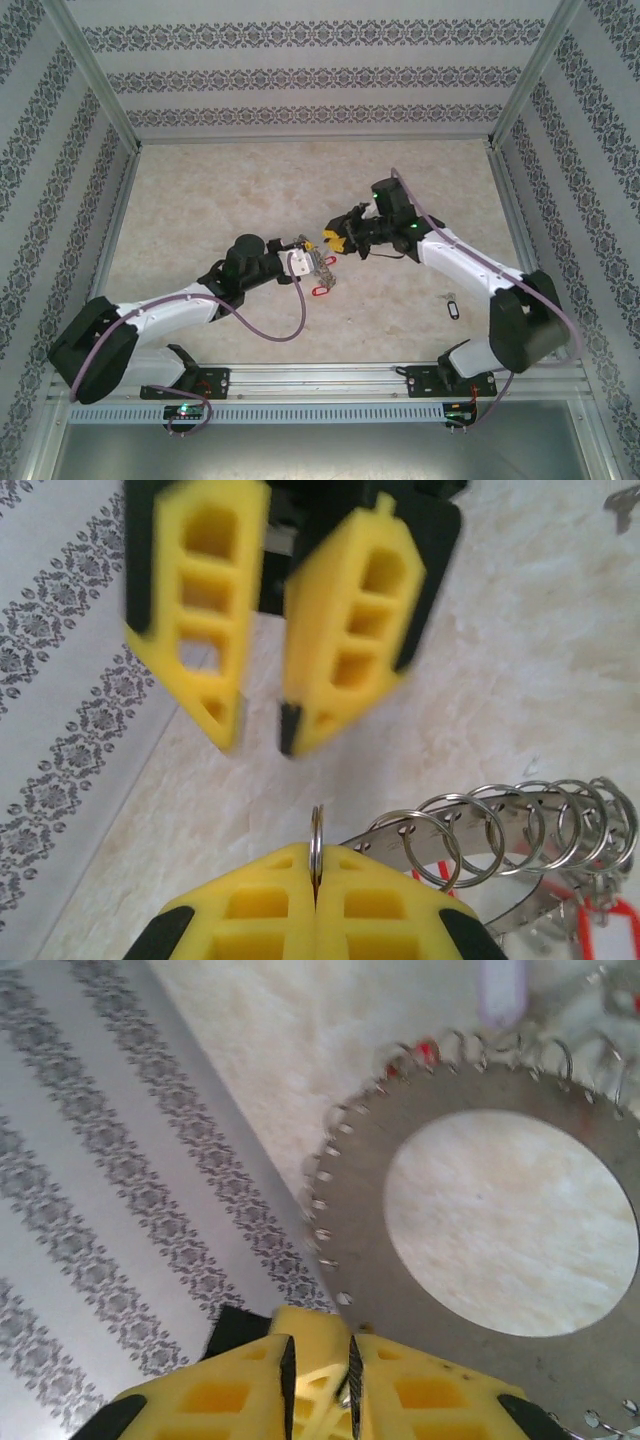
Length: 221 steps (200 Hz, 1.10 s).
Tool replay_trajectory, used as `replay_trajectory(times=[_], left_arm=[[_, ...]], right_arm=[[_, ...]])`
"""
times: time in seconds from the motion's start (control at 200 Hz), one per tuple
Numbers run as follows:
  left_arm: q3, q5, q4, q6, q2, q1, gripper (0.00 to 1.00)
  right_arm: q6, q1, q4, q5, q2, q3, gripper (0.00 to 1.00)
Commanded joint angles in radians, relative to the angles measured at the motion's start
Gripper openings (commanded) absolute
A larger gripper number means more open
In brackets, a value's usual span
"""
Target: Put the keys on the keyring
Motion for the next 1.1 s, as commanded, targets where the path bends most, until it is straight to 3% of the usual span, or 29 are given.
replay_trajectory(times=[0.0, 0.09, 0.21, 0.31, 0.415, 0.505, 0.575, 0.644, 0.764, 0.969, 1.099], left_arm=[[0.086, 0.074, -0.171, -0.061, -0.073, 0.003, 0.0], [0.131, 0.104, -0.265, -0.073, -0.111, 0.012, 0.0], [0.203, 0.161, -0.406, -0.085, -0.143, 0.021, 0.0], [0.266, 0.225, -0.5, -0.075, -0.149, 0.023, 0.0], [0.349, 0.329, -0.605, -0.081, -0.143, 0.032, 0.0], [0.417, 0.431, -0.72, -0.076, -0.131, 0.048, 0.0], [0.422, 0.516, -0.73, -0.102, -0.141, 0.069, 0.0], [0.39, 0.589, -0.638, -0.172, -0.161, 0.093, 0.0], [0.382, 0.681, -0.583, -0.225, -0.149, 0.107, 0.0], [0.386, 0.705, -0.58, -0.269, -0.133, 0.108, 0.0], [0.393, 0.731, -0.617, -0.259, -0.118, 0.11, 0.0]], right_arm=[[-0.169, -0.023, 0.007, 0.027, -0.071, 0.039, 0.29], [-0.359, -0.029, 0.013, 0.053, -0.106, 0.075, 0.4], [-0.865, -0.011, 0.023, 0.118, -0.174, 0.059, 0.41], [-1.201, -0.001, 0.128, 0.138, -0.269, -0.051, 0.43], [-1.501, 0.016, 0.363, 0.05, -0.386, -0.244, 0.43], [-1.753, 0.055, 0.402, 0.018, -0.462, -0.336, 0.41], [-1.839, 0.054, 0.308, -0.092, -0.474, -0.312, 0.4], [-1.902, 0.077, 0.217, -0.153, -0.475, -0.271, 0.36], [-1.941, 0.13, 0.198, -0.11, -0.473, -0.255, 0.31], [-2.034, 0.181, 0.121, -0.044, -0.443, -0.201, 0.23], [-2.025, 0.178, 0.129, 0.012, -0.44, -0.198, 0.33]])
